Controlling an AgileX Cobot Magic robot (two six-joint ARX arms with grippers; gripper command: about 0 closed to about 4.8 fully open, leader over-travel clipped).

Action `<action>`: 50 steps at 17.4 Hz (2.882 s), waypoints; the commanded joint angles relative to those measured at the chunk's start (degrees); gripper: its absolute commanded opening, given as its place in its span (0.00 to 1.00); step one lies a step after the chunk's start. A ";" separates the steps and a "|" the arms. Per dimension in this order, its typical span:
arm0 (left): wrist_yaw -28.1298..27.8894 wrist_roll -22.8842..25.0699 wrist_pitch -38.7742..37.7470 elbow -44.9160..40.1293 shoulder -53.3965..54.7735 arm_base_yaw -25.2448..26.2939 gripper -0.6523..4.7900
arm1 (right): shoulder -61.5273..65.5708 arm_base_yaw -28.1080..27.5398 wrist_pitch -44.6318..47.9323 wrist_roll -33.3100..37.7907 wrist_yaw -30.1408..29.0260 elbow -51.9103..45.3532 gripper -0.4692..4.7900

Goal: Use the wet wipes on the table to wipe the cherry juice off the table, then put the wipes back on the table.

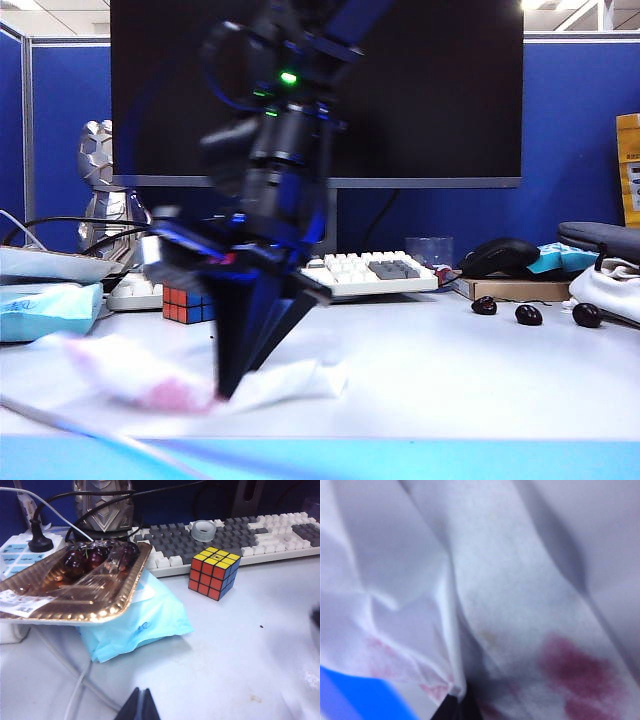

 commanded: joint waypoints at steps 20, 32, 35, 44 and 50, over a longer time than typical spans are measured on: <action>0.24 -0.22 -0.63 -0.04 -0.20 0.13 0.12 | 0.77 -17.68 23.58 8.17 13.40 -3.89 0.09; 0.22 -0.20 -0.63 -0.04 -0.20 0.13 0.12 | 0.68 -17.42 -9.35 5.49 23.21 7.02 0.09; 0.22 -0.22 -0.61 -0.04 -0.20 0.13 0.12 | 1.03 -17.42 0.66 3.91 20.48 6.73 0.09; 0.24 -0.20 -0.63 -0.04 -0.20 0.13 0.12 | 2.67 -17.42 16.83 5.99 20.61 6.73 0.09; 0.24 -0.20 -0.61 -0.04 -0.20 0.13 0.12 | 4.57 -17.44 -2.89 5.20 14.69 6.71 0.09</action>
